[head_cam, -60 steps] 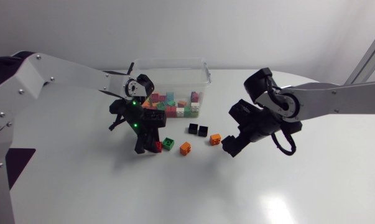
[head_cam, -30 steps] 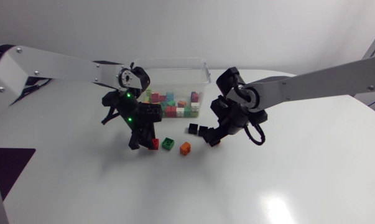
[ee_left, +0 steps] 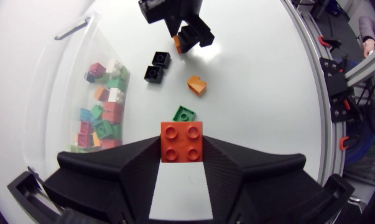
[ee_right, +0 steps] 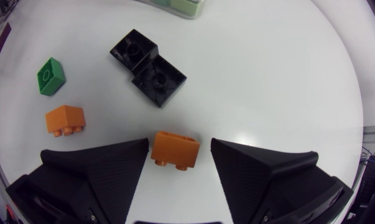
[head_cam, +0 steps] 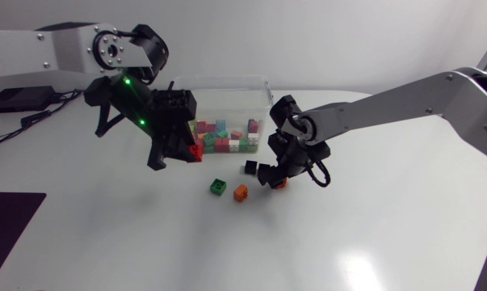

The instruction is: Place the duplo bricks in the container

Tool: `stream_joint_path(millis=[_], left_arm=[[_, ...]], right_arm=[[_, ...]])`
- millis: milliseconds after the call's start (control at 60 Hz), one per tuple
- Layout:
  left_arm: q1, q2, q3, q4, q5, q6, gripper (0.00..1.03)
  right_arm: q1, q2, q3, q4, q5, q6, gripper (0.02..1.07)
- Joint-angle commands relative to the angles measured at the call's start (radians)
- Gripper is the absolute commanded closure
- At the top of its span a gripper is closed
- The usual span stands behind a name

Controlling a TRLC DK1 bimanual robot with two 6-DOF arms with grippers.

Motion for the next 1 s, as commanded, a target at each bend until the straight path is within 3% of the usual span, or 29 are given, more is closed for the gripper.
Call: stream_joint_path(millis=[0,167,517,733,983], left_arm=[[-0.002,-0.047,-0.002,-0.001,0.020,-0.045,0.65],[0.012,-0.061,0.024,0.070,0.028,-0.134,0.65],[0.040,-0.024,0.088,0.353,0.028,-0.408,0.65],[0.067,0.063,0.180,0.418,0.025,-0.522,0.65],[0.103,0.220,0.308,0.488,-0.055,-0.658,0.63]], right_arm=[[0.014,0.035,0.018,-0.010,0.013,0.027,0.53],[0.012,0.033,0.013,-0.010,0.011,0.036,0.70],[0.012,-0.135,-0.067,-0.005,0.014,-0.001,0.72],[0.006,-0.264,-0.053,-0.041,0.005,-0.042,0.72],[0.005,-0.369,0.021,-0.070,-0.027,-0.061,0.72]])
